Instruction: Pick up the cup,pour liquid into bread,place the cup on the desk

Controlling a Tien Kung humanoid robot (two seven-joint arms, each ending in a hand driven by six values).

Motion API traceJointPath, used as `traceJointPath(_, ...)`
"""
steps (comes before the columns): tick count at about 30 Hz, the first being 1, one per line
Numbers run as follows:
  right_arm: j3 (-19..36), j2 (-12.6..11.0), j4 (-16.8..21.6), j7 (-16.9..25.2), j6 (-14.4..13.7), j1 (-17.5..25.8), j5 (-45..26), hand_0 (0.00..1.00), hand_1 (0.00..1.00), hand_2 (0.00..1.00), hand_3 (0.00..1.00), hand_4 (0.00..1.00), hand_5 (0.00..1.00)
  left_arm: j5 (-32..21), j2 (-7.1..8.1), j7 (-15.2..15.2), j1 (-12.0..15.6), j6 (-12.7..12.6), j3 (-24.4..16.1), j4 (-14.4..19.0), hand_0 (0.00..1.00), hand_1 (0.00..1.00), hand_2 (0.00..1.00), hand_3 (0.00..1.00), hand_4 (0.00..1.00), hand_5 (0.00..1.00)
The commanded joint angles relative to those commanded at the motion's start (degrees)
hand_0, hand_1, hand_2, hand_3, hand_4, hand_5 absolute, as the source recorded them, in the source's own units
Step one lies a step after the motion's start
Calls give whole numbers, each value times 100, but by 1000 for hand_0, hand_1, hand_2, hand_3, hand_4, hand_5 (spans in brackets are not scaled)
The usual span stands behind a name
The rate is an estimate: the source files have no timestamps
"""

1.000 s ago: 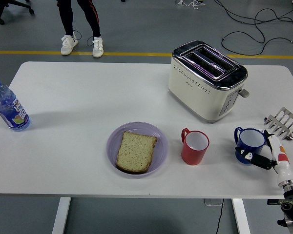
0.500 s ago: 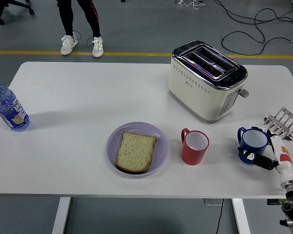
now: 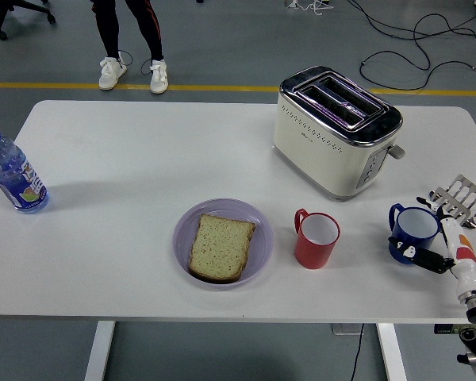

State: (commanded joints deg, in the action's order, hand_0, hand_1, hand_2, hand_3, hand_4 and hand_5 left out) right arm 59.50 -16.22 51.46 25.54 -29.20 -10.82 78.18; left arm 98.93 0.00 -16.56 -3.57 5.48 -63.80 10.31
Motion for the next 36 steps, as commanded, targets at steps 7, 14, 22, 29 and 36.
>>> traceJointPath(7,23,-8,11,-100,55,23,48,600,587,867,998,929,2,16,0,1,4,5,-6,0,656,689,706,592,322,885)
traceJointPath(14,18,8,27,-125,101,58,76,635,616,871,998,931,2,12,0,0,20,-4,-5,0,656,689,706,592,322,885)
traceJointPath(22,55,15,69,102,172,20,-122,793,743,920,998,935,2,23,0,3,-16,7,28,0,656,689,706,592,318,881)
traceJointPath(29,64,2,103,77,235,9,-102,873,821,948,998,936,2,50,0,5,-19,5,11,0,656,689,706,591,309,874)
traceJointPath(36,143,-16,358,88,184,98,-31,886,837,951,998,936,2,52,0,4,-24,2,0,0,656,689,706,590,304,870)
